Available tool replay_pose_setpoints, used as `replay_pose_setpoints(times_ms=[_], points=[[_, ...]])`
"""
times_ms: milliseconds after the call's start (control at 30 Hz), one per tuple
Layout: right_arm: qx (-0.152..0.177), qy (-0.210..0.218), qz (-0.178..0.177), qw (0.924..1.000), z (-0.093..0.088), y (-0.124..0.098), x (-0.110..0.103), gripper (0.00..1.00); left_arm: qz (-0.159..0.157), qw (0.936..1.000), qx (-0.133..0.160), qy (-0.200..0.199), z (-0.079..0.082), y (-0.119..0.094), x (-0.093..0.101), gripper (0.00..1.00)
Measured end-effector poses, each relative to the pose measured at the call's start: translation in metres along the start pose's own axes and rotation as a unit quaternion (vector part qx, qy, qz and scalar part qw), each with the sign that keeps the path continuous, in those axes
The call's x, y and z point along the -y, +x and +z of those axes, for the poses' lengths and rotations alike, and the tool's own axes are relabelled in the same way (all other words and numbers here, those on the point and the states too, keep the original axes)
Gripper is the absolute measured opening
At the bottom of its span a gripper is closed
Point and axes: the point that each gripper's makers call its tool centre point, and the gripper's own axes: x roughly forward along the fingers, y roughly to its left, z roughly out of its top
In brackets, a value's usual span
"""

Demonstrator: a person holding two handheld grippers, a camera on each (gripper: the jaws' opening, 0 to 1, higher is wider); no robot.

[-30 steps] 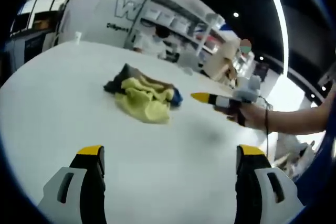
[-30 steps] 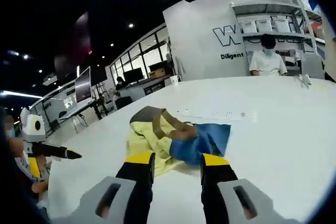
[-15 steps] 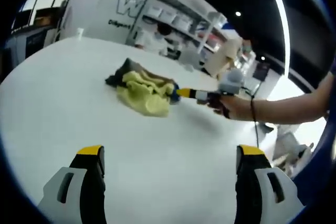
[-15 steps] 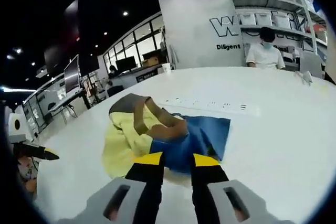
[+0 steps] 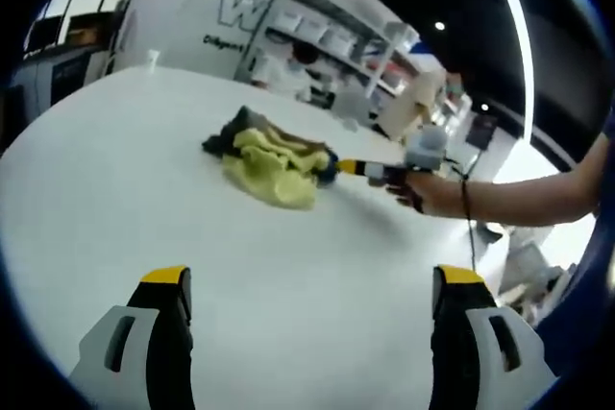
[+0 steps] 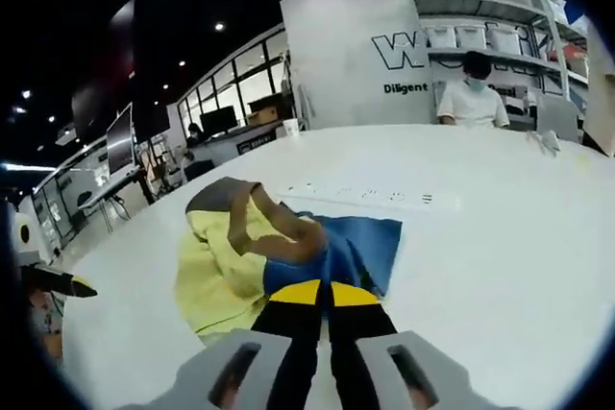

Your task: Fold the garment on the visible template until the final outline fits inside the template.

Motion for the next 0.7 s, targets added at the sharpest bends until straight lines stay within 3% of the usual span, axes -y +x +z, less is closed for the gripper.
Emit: replay_pose_setpoints(times_ms=[300,433,700], points=[[0.028,-0.011,0.026,0.9992,0.018,-0.020,-0.009,0.00,-0.004,0.9999,0.010,-0.004,0.007,0.000,0.001,0.98],[0.034,-0.037,0.044,0.9978,0.025,-0.038,-0.021,0.00,-0.009,0.9999,0.010,-0.002,0.007,0.001,0.001,0.97],[0.027,-0.075,0.077,0.9939,0.017,-0.072,-0.036,0.00,-0.019,0.9997,0.015,-0.002,0.009,0.001,0.005,0.96]])
